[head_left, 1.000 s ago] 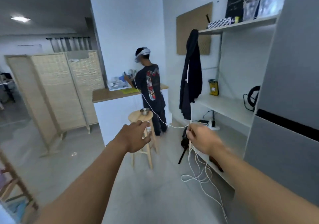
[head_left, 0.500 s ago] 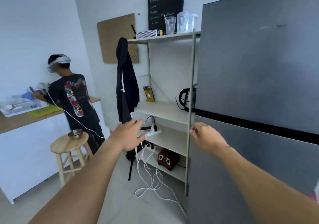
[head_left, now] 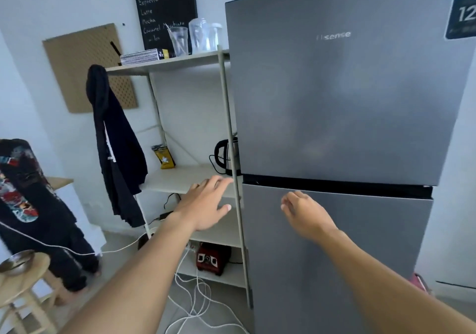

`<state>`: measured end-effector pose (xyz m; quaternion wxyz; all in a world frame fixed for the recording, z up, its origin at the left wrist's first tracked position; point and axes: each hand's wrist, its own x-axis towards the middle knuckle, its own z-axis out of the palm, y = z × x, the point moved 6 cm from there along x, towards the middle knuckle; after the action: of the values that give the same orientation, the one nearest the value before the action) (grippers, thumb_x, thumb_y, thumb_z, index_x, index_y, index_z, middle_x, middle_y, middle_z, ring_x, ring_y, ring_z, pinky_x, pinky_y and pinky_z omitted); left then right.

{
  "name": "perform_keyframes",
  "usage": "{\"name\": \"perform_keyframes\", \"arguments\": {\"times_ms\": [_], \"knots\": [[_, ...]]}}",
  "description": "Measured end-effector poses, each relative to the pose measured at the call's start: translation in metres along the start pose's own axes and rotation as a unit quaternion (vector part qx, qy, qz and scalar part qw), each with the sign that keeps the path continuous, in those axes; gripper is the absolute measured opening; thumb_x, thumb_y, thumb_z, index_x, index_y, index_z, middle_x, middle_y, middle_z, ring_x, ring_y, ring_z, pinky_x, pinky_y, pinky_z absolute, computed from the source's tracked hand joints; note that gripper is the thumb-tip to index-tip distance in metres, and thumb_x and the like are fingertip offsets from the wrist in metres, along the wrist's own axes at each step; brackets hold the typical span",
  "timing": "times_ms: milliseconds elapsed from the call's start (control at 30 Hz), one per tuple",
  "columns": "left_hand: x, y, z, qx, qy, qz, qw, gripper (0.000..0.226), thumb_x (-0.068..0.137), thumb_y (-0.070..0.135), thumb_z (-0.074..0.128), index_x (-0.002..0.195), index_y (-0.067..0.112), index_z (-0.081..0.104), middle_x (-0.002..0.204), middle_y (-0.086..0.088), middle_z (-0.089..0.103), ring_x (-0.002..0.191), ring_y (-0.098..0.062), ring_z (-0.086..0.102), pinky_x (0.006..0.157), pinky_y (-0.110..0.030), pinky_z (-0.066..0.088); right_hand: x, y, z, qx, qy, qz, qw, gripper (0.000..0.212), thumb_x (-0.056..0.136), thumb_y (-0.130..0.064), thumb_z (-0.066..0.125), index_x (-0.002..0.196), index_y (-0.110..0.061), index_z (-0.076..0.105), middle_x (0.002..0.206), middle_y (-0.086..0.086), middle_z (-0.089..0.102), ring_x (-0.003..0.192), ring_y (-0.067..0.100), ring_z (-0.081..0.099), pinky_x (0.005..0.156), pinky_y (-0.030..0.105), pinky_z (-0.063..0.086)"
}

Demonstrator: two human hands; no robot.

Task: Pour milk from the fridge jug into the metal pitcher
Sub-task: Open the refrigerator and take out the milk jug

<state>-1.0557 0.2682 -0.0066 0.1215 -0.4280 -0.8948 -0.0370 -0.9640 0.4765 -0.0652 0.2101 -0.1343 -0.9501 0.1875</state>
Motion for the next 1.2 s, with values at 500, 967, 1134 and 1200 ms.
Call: {"name": "perform_keyframes", "arguments": {"times_ms": [500,967,1134,1200], "knots": [[0.163,0.001,0.018,0.068,0.133,0.086,0.985,0.089,0.089,0.025,0.067,0.157,0.024,0.010,0.164,-0.009,-0.003,0.153,-0.026,0.000,0.121,-0.040,0.017,0.101,0.033,0.059,-0.013,0.007,0.008,1.000,0.044,0.099,-0.024,0.042,0.142,-0.019,0.040,0.141,-0.005,0.041,0.132,0.015,0.034,0.095,0.033,0.046],[0.226,-0.021,0.061,0.091,0.216,0.172,0.957,0.117,0.074,0.023,0.082,0.158,0.026,0.000,0.165,-0.008,-0.012,0.152,-0.032,-0.009,0.123,-0.046,0.004,0.131,0.041,0.109,-0.140,0.034,0.078,0.986,0.055,0.095,-0.025,0.049,0.145,-0.010,0.036,0.144,0.009,0.044,0.139,0.029,0.032,0.119,0.035,0.008],[0.232,-0.030,0.067,0.064,0.238,0.205,0.947,0.112,0.078,0.019,0.078,0.157,0.028,0.000,0.165,-0.003,-0.013,0.152,-0.027,-0.012,0.123,-0.042,-0.002,0.144,0.032,0.111,-0.142,0.086,0.151,0.974,0.030,0.095,-0.023,0.052,0.120,-0.009,0.060,0.117,0.010,0.058,0.111,0.033,0.052,0.108,0.039,0.033],[0.233,-0.033,0.069,0.058,0.245,0.214,0.944,0.110,0.079,0.020,0.078,0.157,0.028,0.000,0.164,-0.003,-0.013,0.152,-0.027,-0.011,0.123,-0.042,0.000,0.146,0.030,0.109,-0.140,0.101,0.164,0.971,0.028,0.097,-0.023,0.048,0.119,-0.012,0.060,0.116,0.009,0.057,0.110,0.030,0.050,0.103,0.034,0.034]]}}
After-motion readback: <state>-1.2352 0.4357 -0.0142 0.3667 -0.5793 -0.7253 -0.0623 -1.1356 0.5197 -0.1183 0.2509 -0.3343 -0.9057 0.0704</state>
